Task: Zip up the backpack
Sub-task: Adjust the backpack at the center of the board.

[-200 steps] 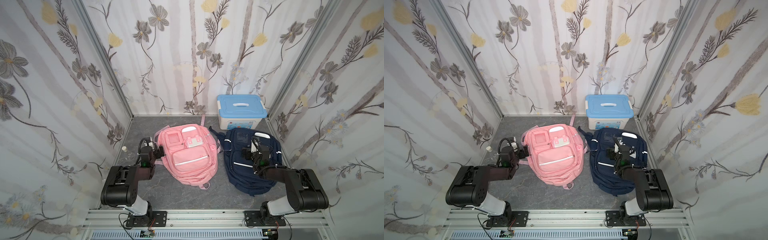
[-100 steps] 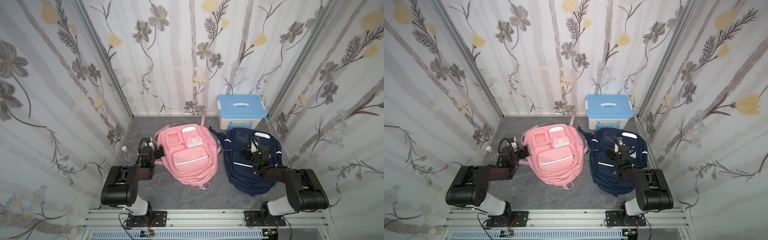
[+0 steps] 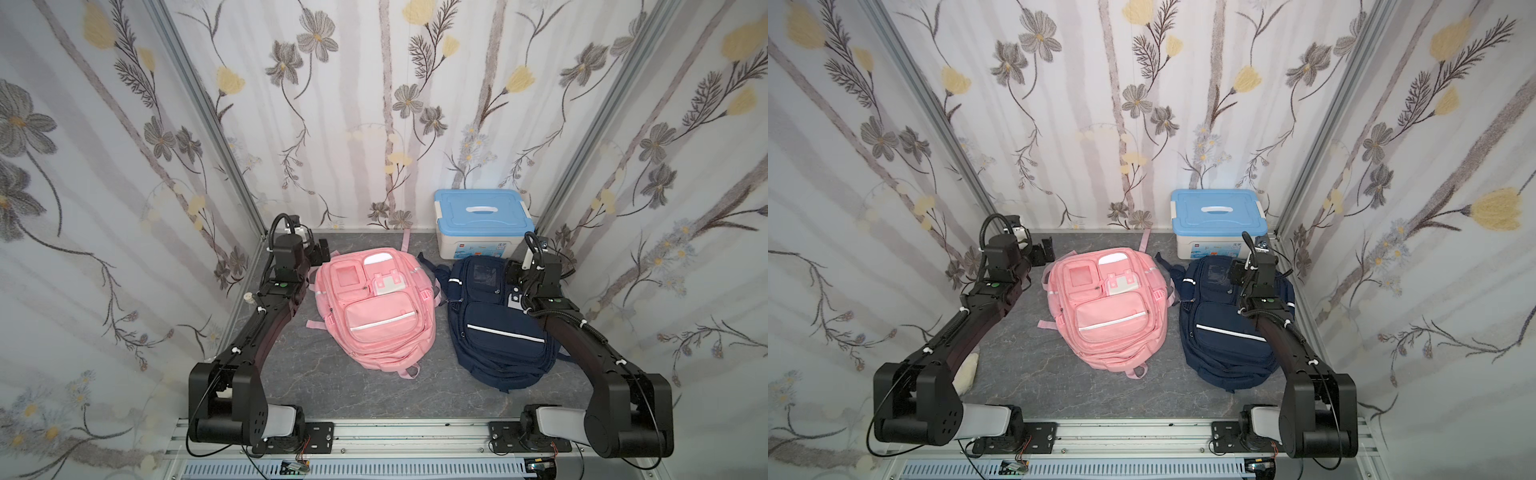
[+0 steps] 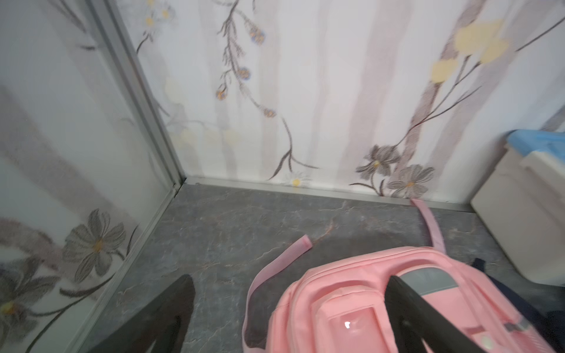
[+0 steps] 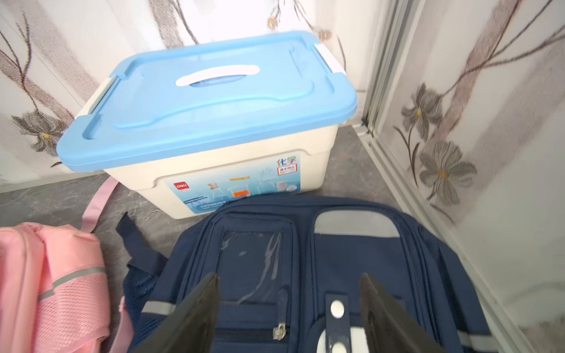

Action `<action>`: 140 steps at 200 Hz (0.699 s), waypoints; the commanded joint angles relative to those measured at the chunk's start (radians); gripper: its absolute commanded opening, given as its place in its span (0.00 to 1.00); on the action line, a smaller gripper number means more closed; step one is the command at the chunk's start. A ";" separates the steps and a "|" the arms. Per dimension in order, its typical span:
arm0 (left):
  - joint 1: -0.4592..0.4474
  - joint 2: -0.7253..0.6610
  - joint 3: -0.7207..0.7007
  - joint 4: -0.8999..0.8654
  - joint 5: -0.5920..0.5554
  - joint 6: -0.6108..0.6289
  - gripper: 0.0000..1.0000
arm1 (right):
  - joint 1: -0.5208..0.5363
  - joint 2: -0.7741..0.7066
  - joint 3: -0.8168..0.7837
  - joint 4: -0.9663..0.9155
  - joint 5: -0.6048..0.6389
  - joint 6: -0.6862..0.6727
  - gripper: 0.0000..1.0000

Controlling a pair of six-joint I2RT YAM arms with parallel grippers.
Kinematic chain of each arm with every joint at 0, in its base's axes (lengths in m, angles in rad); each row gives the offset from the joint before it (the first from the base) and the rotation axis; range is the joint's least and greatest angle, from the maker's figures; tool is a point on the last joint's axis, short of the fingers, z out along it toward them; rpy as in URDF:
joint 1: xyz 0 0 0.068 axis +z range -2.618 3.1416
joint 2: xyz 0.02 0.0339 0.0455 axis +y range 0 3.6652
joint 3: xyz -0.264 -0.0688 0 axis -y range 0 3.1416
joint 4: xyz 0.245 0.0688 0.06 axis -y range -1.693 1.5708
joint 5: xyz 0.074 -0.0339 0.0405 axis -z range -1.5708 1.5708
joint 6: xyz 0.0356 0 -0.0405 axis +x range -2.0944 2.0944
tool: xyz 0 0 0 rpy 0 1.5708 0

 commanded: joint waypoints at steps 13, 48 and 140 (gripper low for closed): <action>-0.120 0.222 0.316 -0.478 0.144 -0.043 1.00 | -0.032 0.067 0.144 -0.528 -0.004 0.256 0.71; -0.303 0.500 0.619 -0.571 0.207 -0.042 0.99 | -0.089 -0.007 0.083 -0.645 0.030 0.297 0.72; -0.444 1.008 1.188 -0.793 0.526 -0.199 0.74 | -0.303 0.079 -0.068 -0.639 0.030 0.297 0.72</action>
